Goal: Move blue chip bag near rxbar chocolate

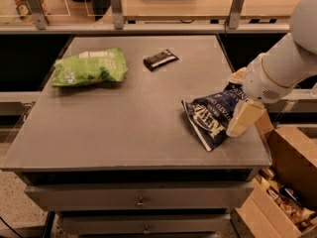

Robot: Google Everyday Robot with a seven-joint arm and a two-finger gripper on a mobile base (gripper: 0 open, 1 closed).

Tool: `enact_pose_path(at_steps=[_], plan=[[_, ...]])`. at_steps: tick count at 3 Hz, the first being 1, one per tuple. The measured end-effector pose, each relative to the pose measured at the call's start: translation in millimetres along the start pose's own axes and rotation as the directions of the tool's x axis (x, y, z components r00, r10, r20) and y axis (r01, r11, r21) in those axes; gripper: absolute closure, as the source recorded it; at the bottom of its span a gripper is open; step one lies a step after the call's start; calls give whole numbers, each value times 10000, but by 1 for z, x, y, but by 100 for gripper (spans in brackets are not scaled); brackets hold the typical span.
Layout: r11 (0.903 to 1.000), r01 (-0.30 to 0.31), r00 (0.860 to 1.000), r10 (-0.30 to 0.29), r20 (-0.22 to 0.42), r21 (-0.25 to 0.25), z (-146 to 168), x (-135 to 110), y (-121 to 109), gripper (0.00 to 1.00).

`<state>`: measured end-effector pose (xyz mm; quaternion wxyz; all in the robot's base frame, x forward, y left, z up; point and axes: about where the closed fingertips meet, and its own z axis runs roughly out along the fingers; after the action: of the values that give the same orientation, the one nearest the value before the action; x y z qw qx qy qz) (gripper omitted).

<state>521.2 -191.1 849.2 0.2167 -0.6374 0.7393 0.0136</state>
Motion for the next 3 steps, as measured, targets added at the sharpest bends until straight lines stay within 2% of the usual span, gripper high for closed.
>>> enact_pose_path(at_steps=[1, 2, 3], plan=[[9975, 701, 9975, -702, -101, -118, 2, -18, 14, 39], [9947, 867, 9926, -910, -804, -550, 12, -12, 33, 64], [9936, 850, 9895, -929, -1107, -748, 14, -8, 40, 87]])
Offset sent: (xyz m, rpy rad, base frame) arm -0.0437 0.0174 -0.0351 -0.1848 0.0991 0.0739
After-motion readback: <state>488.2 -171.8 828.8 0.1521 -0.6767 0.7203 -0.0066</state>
